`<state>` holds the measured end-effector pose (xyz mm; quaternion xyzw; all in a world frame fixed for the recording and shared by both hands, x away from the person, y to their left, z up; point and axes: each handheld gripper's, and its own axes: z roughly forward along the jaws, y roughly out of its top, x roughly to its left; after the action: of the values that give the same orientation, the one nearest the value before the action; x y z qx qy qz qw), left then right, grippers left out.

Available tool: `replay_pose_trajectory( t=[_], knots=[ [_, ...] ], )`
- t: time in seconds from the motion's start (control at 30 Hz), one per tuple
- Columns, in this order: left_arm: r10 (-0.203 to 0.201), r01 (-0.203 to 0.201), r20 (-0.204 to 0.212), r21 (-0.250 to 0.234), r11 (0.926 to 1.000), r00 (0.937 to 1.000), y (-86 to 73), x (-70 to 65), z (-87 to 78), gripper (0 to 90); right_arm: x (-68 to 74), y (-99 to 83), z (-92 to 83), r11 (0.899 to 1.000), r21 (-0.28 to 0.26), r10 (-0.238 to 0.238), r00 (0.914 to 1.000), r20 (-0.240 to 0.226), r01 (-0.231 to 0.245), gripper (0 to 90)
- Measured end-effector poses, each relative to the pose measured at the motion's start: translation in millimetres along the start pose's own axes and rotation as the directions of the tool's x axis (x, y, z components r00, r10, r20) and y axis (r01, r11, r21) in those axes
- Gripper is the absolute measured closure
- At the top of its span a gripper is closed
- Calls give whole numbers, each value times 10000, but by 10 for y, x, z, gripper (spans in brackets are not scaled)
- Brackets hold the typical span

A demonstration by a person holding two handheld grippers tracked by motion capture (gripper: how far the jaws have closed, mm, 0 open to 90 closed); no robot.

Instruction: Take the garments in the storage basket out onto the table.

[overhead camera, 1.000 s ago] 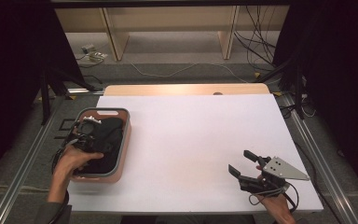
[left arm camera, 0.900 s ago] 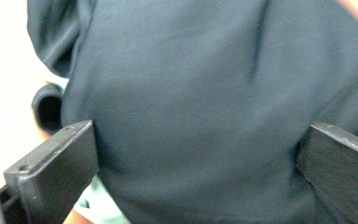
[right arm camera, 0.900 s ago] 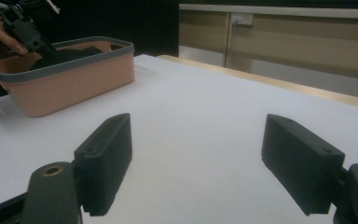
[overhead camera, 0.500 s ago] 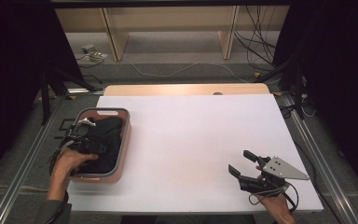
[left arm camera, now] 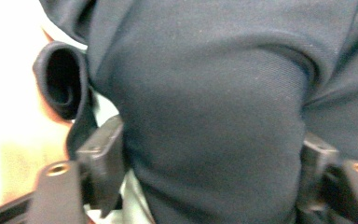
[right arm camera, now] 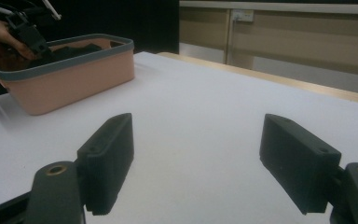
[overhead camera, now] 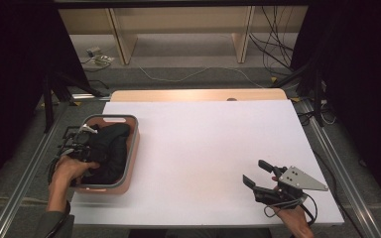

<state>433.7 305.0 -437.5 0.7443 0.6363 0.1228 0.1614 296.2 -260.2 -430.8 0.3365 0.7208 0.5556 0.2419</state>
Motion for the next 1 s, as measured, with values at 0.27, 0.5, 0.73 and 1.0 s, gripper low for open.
replay_pose_trajectory(
  t=[0.27,0.5,0.73,1.0],
  knots=[
    [-267,320,620,-860,9958,9977,-32,102,-81,541,-9,5,-4,10000,-26,77,10000,32,-77,276],
    [-549,724,1319,-1321,9886,9897,-25,120,-139,610,-17,7,-11,10000,-51,60,9999,87,-59,279],
    [-1023,1590,2954,-1747,9717,9499,-38,196,-196,628,-23,9,-14,9999,-66,128,9999,93,-127,279],
    [-1256,2384,4313,-2183,9463,8934,-47,270,-304,632,-27,12,-19,9998,-86,177,9998,122,-176,281]
  ],
)
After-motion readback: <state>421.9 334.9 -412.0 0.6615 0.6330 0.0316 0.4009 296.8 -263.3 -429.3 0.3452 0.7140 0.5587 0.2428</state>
